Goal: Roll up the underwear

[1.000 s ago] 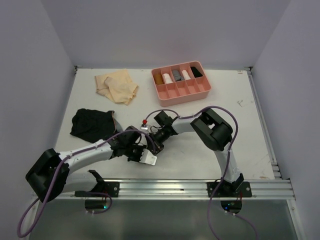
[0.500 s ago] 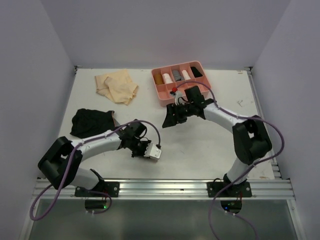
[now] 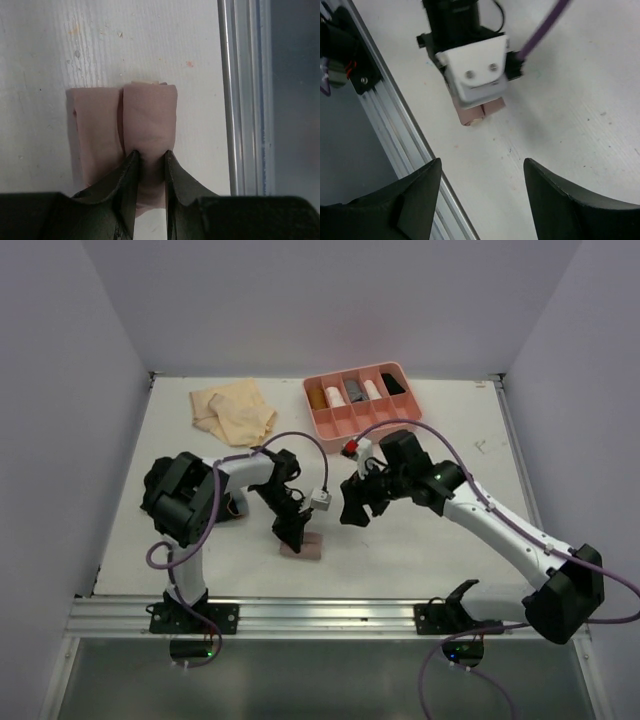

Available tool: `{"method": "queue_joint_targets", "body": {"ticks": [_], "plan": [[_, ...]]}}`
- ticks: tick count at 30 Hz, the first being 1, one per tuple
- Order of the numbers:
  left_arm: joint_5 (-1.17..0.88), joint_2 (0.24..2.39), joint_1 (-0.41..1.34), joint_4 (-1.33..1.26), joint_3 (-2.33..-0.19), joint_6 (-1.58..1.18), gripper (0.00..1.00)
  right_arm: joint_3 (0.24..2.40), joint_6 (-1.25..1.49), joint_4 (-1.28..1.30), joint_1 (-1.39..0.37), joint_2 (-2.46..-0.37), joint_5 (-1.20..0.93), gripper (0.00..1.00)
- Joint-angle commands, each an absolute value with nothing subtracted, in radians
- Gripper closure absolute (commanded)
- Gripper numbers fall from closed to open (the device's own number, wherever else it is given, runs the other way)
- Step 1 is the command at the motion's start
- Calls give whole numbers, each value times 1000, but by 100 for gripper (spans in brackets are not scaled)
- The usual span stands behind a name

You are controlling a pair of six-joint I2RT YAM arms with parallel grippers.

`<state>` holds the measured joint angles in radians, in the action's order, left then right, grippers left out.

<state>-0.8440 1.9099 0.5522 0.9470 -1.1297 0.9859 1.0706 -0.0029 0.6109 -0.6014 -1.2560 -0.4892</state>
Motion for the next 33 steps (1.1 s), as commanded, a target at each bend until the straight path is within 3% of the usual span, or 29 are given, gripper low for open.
{"method": "queue_joint_targets", "body": {"ticks": [1, 10, 18, 24, 29, 33], "plan": [[-710, 2078, 555, 988, -1144, 1040, 100, 1052, -52, 678, -737, -1246, -374, 30], [-735, 2213, 502, 1103, -1288, 1077, 100, 1048, -100, 527, -1012, -1419, -187, 30], [-744, 2235, 492, 1106, -1302, 1089, 98, 1023, -190, 348, -1120, -1578, -55, 27], [-746, 2241, 491, 1097, -1299, 1085, 98, 1045, -201, 295, -1134, -1647, -84, 28], [-750, 2246, 488, 1088, -1305, 1078, 97, 1034, -212, 267, -1138, -1724, -112, 35], [-752, 2238, 486, 1072, -1304, 1063, 91, 1031, -212, 253, -1138, -1758, -121, 51]]}}
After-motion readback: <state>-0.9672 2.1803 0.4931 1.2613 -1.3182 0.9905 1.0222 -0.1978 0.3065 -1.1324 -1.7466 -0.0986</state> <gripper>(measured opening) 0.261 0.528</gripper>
